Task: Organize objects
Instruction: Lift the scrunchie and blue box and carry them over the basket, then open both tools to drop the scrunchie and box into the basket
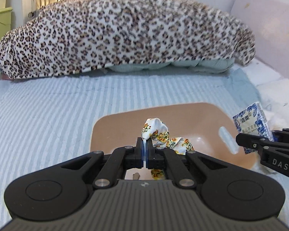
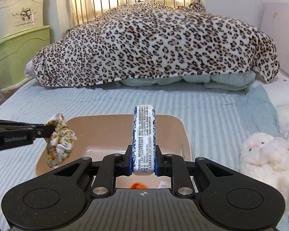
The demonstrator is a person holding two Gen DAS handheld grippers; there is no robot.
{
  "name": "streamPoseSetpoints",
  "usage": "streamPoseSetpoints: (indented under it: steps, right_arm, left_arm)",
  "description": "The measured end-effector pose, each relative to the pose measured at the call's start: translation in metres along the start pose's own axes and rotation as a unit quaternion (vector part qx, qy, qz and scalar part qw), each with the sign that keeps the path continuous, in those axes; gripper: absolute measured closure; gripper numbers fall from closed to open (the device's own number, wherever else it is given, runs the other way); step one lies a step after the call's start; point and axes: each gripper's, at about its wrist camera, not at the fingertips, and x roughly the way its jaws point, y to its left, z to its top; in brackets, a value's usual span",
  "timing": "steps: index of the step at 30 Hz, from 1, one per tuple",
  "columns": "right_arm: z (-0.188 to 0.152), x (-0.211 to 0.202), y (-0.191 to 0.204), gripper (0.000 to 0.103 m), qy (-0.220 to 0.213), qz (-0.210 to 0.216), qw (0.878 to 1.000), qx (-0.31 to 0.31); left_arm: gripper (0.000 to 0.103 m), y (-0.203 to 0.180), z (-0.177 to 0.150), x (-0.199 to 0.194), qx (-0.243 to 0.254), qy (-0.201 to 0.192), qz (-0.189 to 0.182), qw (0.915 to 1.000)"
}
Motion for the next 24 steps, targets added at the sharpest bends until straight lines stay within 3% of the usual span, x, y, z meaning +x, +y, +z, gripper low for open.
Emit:
streamPoseSetpoints:
  steps: [10,18,21,23,24]
  right_arm:
    - [-0.011,0.071,-0.001,0.085,0.066,-0.020,0.998,-0.001]
    - [-0.031,0.094,0.001,0.083,0.116,-0.029,0.993,-0.020]
    - [-0.028,0.088,0.004,0.067,0.112,-0.030,0.993,-0.015]
    - [-0.025,0.081,0.005,0.057,0.105,-0.030,0.994,-0.010]
    - [-0.022,0.076,0.005,0.046,0.102,-0.031,0.994,-0.009]
  left_arm:
    - [0.101,-0.013,-0.024,0.085,0.038,0.089,0.063,0.9933]
    - [0.097,-0.009,-0.035,0.091,0.048,0.111,0.063,0.9906]
    - [0.084,-0.008,-0.035,0.081,0.040,0.109,0.053,0.9919]
    - [0.050,-0.010,-0.033,0.070,0.034,0.106,0.048,0.9926]
    - [0.044,-0.012,-0.032,0.063,0.033,0.099,0.050,0.9933]
